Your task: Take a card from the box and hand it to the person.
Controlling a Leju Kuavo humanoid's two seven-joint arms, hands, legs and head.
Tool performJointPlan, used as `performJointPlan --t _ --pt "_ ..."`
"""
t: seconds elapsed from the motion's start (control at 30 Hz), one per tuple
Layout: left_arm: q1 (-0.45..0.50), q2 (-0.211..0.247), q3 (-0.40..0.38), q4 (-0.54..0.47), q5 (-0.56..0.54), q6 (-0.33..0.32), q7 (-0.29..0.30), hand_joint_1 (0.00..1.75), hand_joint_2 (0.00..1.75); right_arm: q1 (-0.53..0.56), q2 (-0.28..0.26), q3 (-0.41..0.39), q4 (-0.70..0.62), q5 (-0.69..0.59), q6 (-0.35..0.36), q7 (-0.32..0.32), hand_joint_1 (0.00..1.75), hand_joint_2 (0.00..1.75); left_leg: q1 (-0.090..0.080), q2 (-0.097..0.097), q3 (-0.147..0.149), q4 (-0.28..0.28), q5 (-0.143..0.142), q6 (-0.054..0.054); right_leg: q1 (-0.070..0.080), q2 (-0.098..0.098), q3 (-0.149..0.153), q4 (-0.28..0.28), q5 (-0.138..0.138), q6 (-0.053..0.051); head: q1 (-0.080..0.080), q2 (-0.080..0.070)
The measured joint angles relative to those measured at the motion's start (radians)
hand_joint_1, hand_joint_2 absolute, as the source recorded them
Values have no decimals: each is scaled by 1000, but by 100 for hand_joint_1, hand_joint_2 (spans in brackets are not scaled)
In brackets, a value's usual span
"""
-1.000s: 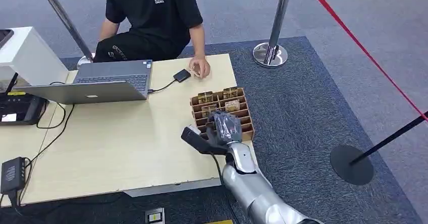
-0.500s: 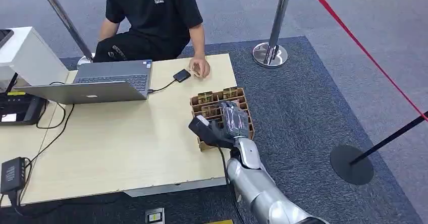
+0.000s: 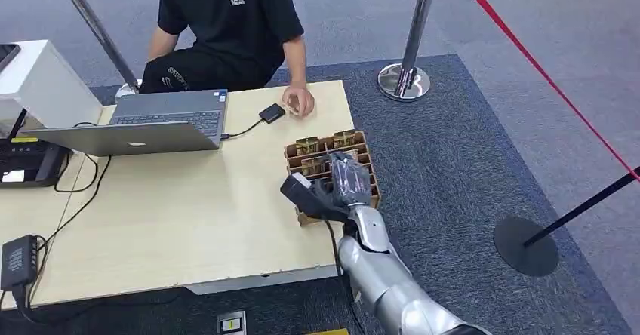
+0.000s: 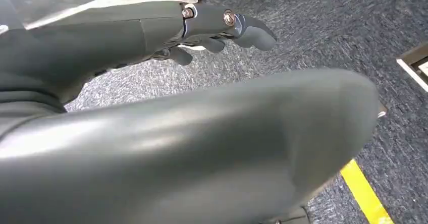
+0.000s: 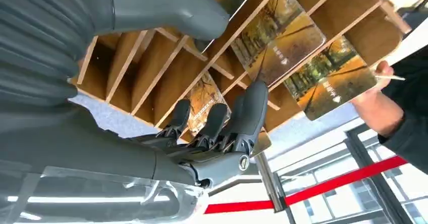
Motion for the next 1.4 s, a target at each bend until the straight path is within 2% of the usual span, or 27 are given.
performJointPlan --t 0.27,0.8,1.4 --pt "-1 0 7 0 0 1 3 0 0 0 10 0 2 16 14 3 80 175 0 0 0 0 0 0 0 0 0 0 0 0 0 0" --pt "-1 0 13 0 0 1 3 0 0 -1 6 0 40 34 18 64 75 175 0 0 0 0 0 0 0 0 0 0 0 0 0 0" --pt "-1 0 13 0 -6 1 1 0 0 -8 3 0 50 35 15 63 79 175 0 0 0 0 0 0 0 0 0 0 0 0 0 0"
